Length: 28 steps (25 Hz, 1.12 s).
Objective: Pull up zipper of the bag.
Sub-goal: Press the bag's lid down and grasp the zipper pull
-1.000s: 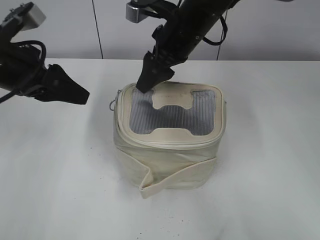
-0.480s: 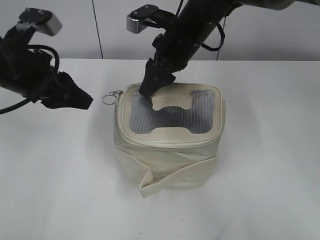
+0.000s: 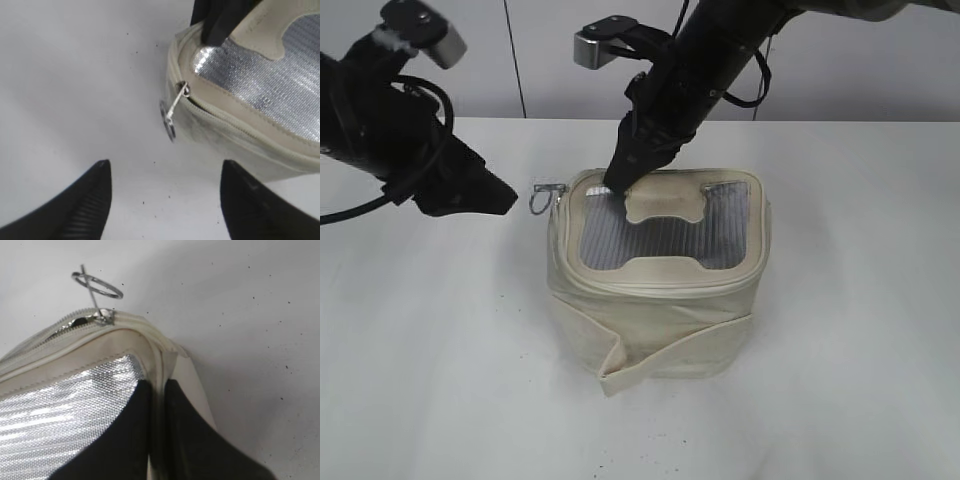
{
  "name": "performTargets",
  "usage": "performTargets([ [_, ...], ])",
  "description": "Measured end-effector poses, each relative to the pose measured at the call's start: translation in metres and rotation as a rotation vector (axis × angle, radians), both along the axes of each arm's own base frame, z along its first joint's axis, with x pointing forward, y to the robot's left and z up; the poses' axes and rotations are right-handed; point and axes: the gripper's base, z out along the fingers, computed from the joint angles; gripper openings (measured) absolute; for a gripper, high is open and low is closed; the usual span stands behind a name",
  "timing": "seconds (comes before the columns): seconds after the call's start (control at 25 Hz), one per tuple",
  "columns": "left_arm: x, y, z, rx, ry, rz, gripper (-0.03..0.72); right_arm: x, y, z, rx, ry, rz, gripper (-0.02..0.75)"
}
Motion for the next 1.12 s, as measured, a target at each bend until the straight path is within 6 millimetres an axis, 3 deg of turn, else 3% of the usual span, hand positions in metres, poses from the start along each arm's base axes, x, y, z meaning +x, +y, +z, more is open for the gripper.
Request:
performTargets([
  [0.24, -0.002, -0.015, 0.000, 0.038, -0.071, -0.046, 0.529, -0.001, 0.000, 0.000, 0.000, 0.007, 0.002, 0.050],
  [0.72, 0.005, -0.025, -0.026, 0.036, 0.014, -0.040, 0.549, -0.001, 0.000, 0.000, 0.000, 0.012, 0.003, 0.050],
  [0.92, 0.009, -0.023, -0.026, 0.069, -0.048, -0.039, 0.591, -0.001, 0.000, 0.000, 0.000, 0.014, 0.003, 0.050],
  [1.12, 0.007, -0.032, -0.026, 0.183, -0.182, -0.201, 0.594, -0.001, 0.000, 0.000, 0.000, 0.014, 0.003, 0.046],
])
